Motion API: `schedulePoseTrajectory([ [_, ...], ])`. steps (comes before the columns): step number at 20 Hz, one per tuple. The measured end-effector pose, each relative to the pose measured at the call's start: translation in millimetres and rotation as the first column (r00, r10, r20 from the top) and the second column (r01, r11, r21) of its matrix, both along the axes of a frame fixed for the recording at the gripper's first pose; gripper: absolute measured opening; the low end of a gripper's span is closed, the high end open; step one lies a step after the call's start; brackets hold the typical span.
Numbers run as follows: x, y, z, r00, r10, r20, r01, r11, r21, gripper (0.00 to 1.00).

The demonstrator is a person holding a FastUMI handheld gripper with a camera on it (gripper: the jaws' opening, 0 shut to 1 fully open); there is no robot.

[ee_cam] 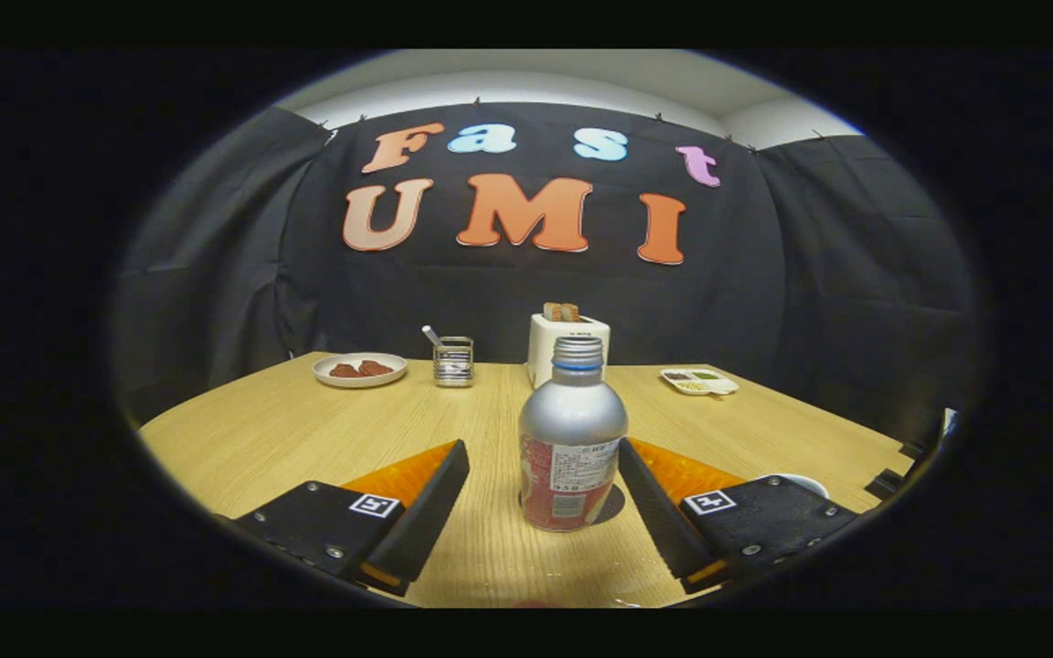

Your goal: Take the bottle from table, then pour the juice into the cup, finally place the bottle on the coaster

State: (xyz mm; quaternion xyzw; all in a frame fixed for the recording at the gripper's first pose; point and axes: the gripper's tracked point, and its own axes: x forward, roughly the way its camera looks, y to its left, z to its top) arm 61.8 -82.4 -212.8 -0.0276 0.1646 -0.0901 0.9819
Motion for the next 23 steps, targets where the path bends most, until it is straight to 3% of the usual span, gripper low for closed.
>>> schedulePoseTrajectory([
  [11, -54.6, 59.7, 78.1, 0.994, 0.031, 0.109, -0.033, 0.999, 0.018, 0.97],
  [15, -89.6, 94.3, 118.1, 0.976, 0.068, 0.205, -0.084, 0.994, 0.068, 0.97],
  [23, -134.1, 146.9, 135.2, 0.952, 0.154, 0.266, -0.189, 0.975, 0.113, 0.97],
])
